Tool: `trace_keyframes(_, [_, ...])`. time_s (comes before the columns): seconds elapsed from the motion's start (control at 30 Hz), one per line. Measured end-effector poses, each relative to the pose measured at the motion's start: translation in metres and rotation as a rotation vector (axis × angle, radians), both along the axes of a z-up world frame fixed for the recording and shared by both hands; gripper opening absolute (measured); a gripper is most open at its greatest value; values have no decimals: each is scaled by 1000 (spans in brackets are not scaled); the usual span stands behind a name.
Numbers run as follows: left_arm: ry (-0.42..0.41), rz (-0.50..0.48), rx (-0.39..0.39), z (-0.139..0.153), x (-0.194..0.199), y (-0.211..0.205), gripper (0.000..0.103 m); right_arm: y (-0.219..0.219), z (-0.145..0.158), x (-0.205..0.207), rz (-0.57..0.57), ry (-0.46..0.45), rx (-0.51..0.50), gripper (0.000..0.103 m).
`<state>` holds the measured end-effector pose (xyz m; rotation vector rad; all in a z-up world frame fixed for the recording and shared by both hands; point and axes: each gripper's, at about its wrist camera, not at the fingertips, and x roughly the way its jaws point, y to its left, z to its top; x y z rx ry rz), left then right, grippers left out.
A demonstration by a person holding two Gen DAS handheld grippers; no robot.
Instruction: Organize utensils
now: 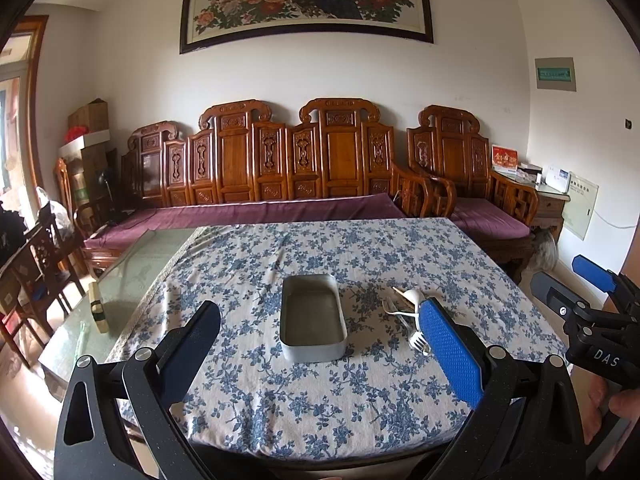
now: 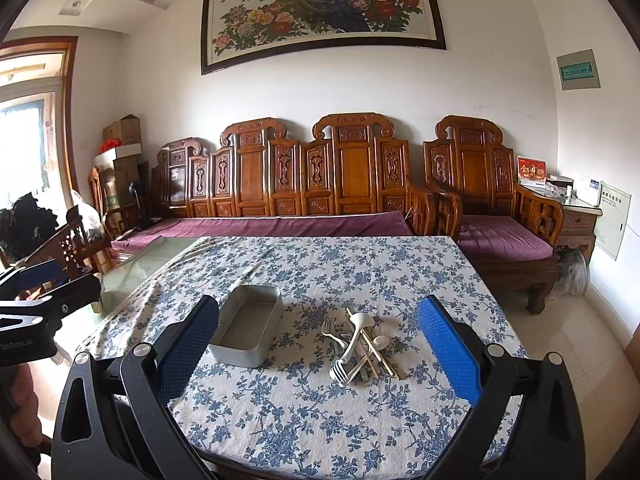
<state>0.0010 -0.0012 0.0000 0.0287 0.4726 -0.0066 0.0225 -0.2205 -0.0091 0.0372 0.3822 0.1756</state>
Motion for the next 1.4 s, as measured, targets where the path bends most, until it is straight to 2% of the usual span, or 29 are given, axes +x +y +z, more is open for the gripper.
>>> trace_keyframes(1.4, [-8, -11, 0, 14, -4, -5, 97, -1, 0, -1, 0, 1, 0, 100])
